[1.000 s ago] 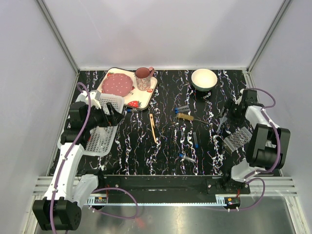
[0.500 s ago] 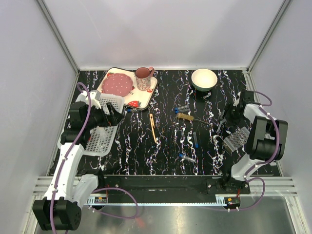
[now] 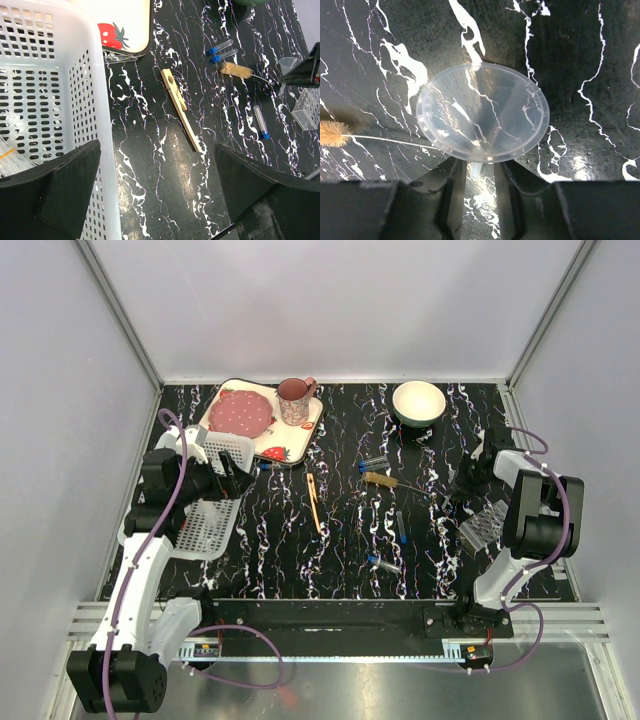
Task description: Organize the chemistry lab equipment
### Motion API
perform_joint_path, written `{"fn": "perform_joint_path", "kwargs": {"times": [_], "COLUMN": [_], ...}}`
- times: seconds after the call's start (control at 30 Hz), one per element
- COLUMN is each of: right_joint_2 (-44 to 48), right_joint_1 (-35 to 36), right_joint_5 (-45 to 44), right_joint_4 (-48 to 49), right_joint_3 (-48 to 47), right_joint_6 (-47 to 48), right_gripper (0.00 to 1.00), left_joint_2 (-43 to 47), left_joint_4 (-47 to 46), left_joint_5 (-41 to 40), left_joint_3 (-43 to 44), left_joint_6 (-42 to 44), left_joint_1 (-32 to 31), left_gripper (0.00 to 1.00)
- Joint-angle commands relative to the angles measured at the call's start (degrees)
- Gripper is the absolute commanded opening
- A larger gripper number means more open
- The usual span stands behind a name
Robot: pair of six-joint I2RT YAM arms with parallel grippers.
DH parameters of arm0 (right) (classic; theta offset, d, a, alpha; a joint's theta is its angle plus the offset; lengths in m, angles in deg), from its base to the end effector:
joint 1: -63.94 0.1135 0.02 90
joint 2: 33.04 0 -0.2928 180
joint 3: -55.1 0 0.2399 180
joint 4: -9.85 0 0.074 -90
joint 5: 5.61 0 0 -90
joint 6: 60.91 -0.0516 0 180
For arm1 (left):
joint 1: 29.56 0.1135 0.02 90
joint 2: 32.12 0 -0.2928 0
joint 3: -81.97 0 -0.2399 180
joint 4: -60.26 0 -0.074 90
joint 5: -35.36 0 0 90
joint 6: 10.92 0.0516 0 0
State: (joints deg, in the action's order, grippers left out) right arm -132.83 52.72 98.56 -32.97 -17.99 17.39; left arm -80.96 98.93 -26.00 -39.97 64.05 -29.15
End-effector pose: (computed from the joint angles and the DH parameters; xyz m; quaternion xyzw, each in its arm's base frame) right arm 0.3237 -0.0513 0.1781 0.1725 0.9614 0.1221 0.1759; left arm 0.1681 -0.0235 0.3137 0.0112 0.8459 -0.2740 0.4573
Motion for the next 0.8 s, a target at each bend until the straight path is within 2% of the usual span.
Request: {"fn": "perform_joint_path", "kwargs": {"times": [0.0,0.2,0.4,0.47,0.57,0.63,0.67,0.7,0.77], "right_joint_2": [-0.23,1.35,5.91,8.89,13.37,15.40,16.98,17.52,18.83], "right_joint_1": [0.41,0.41,0.33,0.41,0.33,0.33,0.33,0.33,0.41], "right_joint_5": [-0.55,1.73,3.22,4.89,11.47,19.02,22.53,29.61,35.45], "right_joint_4": [-0.05,-0.14,-1.28,-2.51,-4.35,-5.67,-8.37,-9.97,-13.30], "right_joint_3": [-2.47,-2.83,-3.09,-3.35,-2.83,-2.30,-2.30,-2.21,-1.86], "right_joint_6": [1.24,1.95,4.14,5.63,9.58,14.68,17.39,23.33,27.15], "right_gripper": [0.30,0.16,0.09,0.08,0.05,0.05,0.05,0.05,0.04], "left_joint_2": [0.94,0.85,0.94,1.03,0.76,0.67,0.76,1.89,3.39], "left_joint_4": [-3.97,-5.29,-7.66,-10.81,-15.30,-19.32,-21.18,-23.46,-28.31], "left_joint_5": [2.73,5.19,9.93,14.32,21.08,25.30,26.10,26.81,26.64], "left_joint_3": [0.46,0.11,-0.15,-1.20,-2.87,-3.66,-4.10,-4.63,-5.69], "left_joint_6": [0.70,-0.18,-2.54,-4.04,-8.43,-13.61,-15.80,-19.48,-19.87], "left_joint_1": [-0.14,-0.14,-0.14,-0.14,-0.14,-0.14,-0.58,-2.23,-4.43], "left_gripper": [0.99,0.99,0.99,0.99,0.99,0.99,0.98,0.98,0.98]}}
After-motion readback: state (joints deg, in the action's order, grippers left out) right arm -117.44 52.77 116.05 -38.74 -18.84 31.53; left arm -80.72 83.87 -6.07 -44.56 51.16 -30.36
